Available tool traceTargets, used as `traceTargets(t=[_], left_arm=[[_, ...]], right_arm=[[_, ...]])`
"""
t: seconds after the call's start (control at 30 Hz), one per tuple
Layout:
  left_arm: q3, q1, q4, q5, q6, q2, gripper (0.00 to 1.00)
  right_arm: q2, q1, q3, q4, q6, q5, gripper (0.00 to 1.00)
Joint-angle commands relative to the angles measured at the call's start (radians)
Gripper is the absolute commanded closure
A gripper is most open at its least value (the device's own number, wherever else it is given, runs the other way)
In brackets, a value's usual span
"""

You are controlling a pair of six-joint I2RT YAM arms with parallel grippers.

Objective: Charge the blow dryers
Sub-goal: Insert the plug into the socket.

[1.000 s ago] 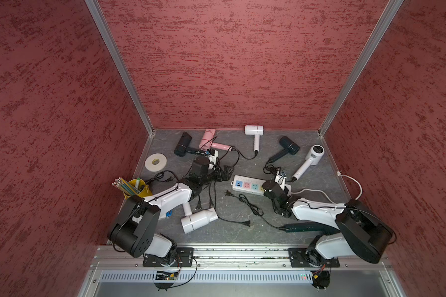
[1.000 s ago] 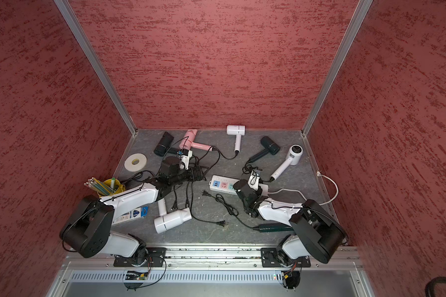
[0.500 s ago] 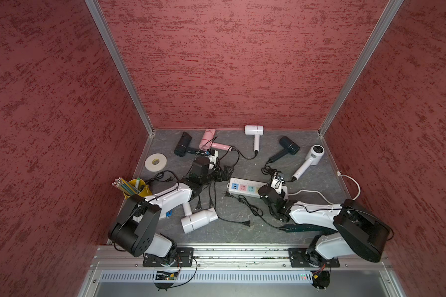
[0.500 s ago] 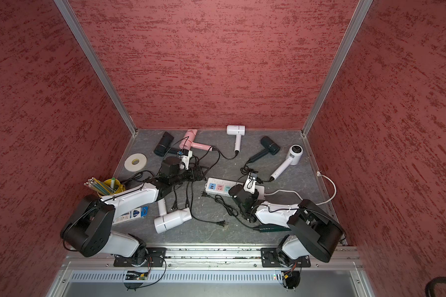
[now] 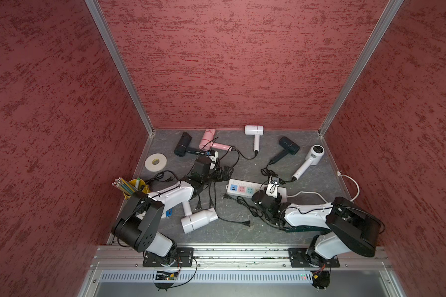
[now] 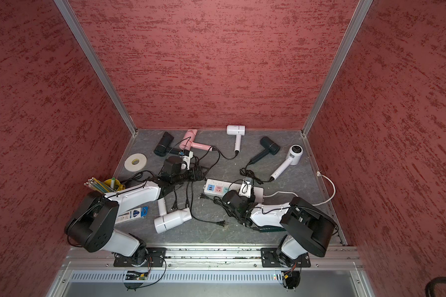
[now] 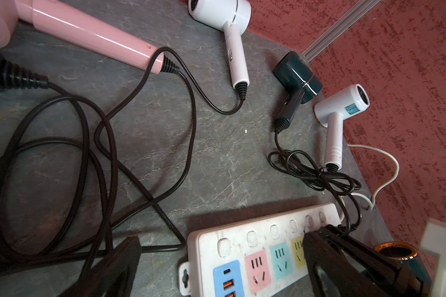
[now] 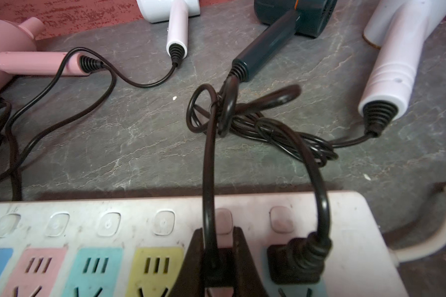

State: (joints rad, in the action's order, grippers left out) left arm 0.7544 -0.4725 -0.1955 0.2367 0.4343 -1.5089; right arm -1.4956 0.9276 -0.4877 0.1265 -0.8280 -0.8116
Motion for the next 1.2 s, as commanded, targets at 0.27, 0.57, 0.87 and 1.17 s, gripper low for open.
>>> traceTargets(t=[0.27,0.57,0.87,1.17], left_arm=[[0.032,-0.003,0.031,-0.011,0.003,-0.015,0.00],[0.034,-0.003,0.034,-0.010,0.003,-0.015,0.00],[0.034,-0.003,0.037,-0.012,-0.001,-0.005,0.00],[0.027,-0.005,0.036,-0.019,-0.005,0.013,0.00]], right_arm=[[-0.037,0.027,0.100,-0.174,-0.078,0.242,1.00],[-0.101,0.027,0.067,-0.188,-0.093,0.236,1.00],[-0.059,-0.038,0.039,-0.232,-0.095,0.148,1.00],[-0.048,-0.131,0.002,-0.160,-0.005,0.085,1.00]])
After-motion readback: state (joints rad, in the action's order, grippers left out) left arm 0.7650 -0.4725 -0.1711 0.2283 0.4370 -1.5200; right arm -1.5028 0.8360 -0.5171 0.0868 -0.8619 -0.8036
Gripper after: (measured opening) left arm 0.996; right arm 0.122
